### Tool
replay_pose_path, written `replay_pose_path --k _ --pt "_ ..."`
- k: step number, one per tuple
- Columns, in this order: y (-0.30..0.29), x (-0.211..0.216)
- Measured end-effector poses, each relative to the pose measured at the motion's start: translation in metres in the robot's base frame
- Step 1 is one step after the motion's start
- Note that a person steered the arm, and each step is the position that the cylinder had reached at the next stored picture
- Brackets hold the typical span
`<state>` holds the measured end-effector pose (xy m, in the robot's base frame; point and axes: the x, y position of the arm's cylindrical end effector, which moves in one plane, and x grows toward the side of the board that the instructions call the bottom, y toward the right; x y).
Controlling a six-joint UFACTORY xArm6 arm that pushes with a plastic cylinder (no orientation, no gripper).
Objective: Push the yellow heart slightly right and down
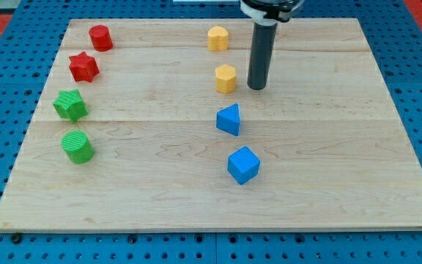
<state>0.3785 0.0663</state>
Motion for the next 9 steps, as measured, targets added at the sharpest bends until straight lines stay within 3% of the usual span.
replay_pose_path --k 1,3,4,6,7,8,9 --pt "-0.011 0.004" --pt "-0.113 0.007" --pt "-0.149 -0.023" --pt "-0.120 -0.123" --pt "-0.091 -0.151" --pt "-0.026 -0.101" --pt "0.045 -0.022"
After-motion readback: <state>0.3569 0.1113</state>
